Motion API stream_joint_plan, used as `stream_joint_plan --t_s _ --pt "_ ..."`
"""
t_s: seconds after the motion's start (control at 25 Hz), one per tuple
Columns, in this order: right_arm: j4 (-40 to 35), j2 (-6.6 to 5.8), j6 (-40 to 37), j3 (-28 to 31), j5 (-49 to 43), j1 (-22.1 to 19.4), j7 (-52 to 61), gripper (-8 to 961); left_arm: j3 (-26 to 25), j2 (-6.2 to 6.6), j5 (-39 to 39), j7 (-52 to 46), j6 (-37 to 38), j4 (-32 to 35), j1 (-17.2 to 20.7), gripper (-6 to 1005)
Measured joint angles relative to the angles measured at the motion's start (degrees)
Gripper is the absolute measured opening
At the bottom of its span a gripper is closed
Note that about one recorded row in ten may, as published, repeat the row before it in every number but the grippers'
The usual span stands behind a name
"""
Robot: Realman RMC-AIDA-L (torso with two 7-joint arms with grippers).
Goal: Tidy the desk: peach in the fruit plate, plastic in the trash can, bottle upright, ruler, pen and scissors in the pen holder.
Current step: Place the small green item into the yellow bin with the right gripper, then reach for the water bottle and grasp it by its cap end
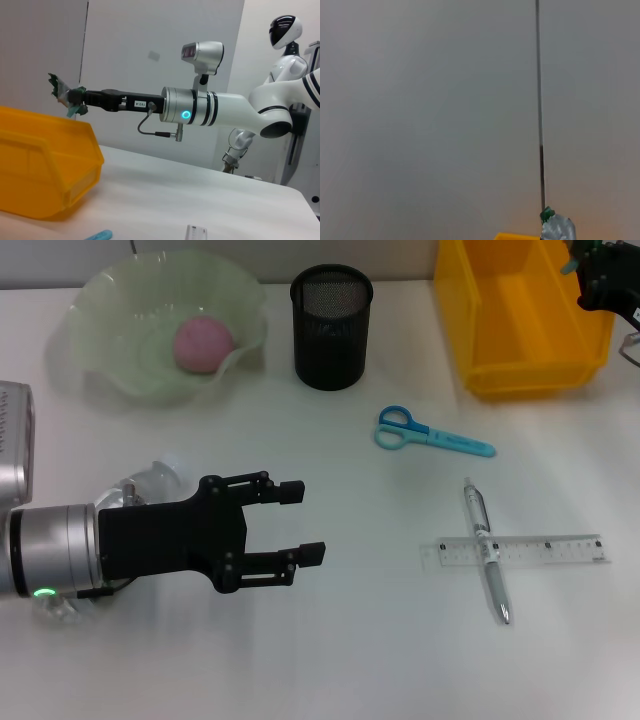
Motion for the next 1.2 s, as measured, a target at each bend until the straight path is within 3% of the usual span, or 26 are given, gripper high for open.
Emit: stream_joint_plan --t_s 0.56,0.96,1.2 --pt "-0.46 -0.07 -0.50 -0.48 -0.10 0.01 0.00 53 -0.53 0.00 -0.05 0.06 0.05 0.06 0.00 744" --pt "-0.94 -0.09 -0.50 -0.37 -0.01 0.03 0.00 458 -0.53 0.00 -0.09 0.04 0.18 -0.01 0.00 744" --pt "-1.10 -0.08 -0.50 -0.03 0.01 -0.14 0.16 586 -0.57 0.00 -0.09 0.03 0.18 -0.01 0.00 744"
